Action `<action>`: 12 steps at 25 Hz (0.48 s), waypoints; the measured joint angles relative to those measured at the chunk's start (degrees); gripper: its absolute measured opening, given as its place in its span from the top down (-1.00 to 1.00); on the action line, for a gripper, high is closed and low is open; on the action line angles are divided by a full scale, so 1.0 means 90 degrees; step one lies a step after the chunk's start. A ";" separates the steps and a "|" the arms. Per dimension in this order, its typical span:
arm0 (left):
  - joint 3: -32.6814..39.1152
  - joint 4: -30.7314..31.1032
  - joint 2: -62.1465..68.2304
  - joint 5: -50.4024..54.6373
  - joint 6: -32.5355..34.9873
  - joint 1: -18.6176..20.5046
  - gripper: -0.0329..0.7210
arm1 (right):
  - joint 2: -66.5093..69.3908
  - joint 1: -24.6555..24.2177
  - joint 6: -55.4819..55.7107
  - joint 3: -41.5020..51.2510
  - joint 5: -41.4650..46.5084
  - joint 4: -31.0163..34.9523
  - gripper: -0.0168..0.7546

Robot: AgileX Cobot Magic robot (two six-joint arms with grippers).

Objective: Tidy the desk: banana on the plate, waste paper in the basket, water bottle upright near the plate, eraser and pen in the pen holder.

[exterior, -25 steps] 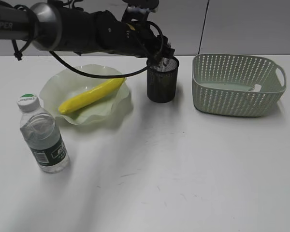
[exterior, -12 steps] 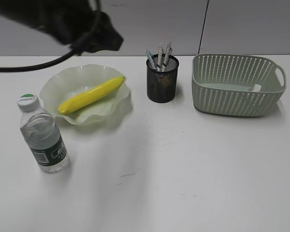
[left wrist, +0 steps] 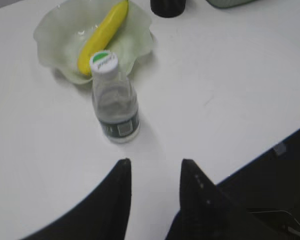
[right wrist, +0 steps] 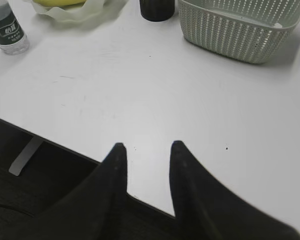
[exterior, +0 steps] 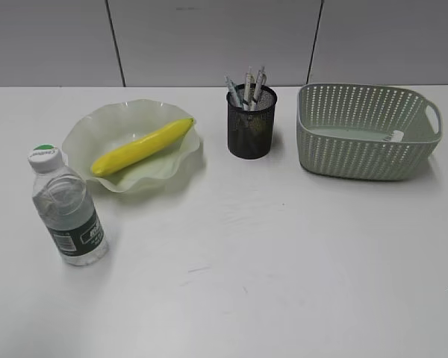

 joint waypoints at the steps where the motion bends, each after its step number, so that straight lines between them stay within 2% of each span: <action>1: 0.0101 0.0000 -0.0368 0.0234 -0.0037 0.0000 0.26 | 0.0000 0.0000 0.0000 0.0000 0.0000 0.0000 0.32; 8: 0.0843 0.0013 -0.3043 0.0771 -0.0307 0.0000 0.26 | 0.0000 0.0000 0.0000 0.0000 0.0000 0.0000 0.32; 12: 0.0936 0.0048 -0.3270 0.0798 -0.0335 0.0000 0.26 | 0.0000 0.0000 0.0000 0.0000 -0.0015 -0.0025 0.32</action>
